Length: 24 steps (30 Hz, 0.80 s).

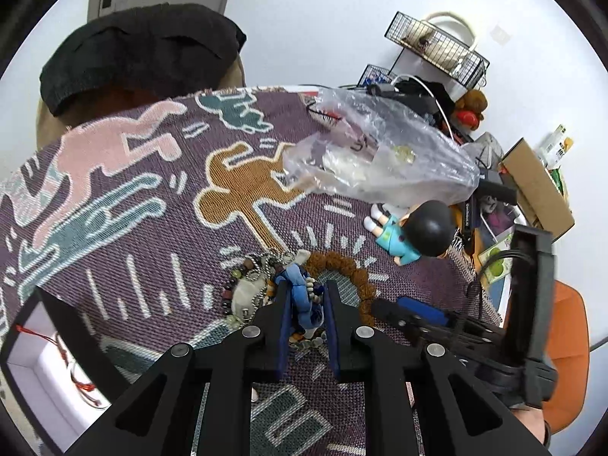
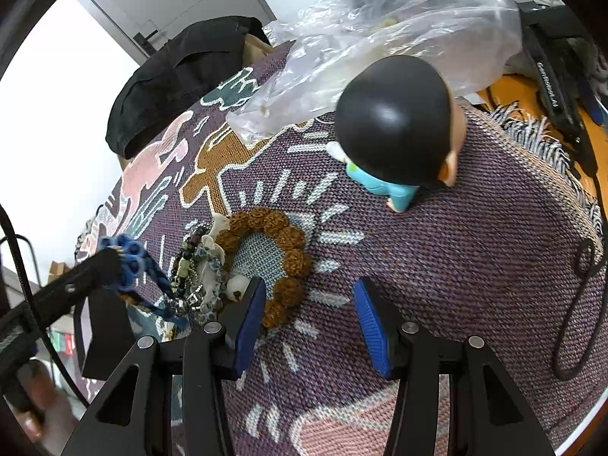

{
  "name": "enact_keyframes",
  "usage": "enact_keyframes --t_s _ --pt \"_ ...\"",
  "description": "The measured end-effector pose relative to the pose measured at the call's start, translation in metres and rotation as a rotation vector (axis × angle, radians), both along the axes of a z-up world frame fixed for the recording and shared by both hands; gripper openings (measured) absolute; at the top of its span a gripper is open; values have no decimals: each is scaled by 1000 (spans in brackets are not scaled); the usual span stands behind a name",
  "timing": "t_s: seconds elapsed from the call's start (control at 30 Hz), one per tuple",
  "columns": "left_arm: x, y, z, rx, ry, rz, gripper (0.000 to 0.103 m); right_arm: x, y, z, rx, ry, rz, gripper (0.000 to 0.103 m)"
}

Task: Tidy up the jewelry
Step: 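Grasp the blue flower keychain with the left tool while the right tool grasps the brown bead bracelet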

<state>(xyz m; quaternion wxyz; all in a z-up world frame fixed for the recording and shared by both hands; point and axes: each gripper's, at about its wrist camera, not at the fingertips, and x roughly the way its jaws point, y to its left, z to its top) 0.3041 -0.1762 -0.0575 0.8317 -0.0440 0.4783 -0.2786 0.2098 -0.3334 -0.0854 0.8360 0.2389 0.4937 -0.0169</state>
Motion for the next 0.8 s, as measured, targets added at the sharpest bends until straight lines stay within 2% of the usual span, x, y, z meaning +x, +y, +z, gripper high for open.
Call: enact_keyframes --t_s 0.13,0.3,0.4,0.47,0.53,0.8 --pt "0 3 7 -6 -10 6 17 9 5 -5 -35 25 -19 50" --pt "0 9 18 -30 -21 12 17 24 16 -5 -145 60 -37 50" --pt "-1 18 28 -49 -40 24 17 30 20 -6 -197 69 -38 40" --pt "-1 24 34 -58 -48 29 17 33 21 -6 -176 57 -12 18" --pt "-2 29 42 -70 -57 27 17 35 24 -4 -186 59 2 18" --pt "-7 55 76 -154 -116 40 17 23 29 23 -179 -55 33 18"
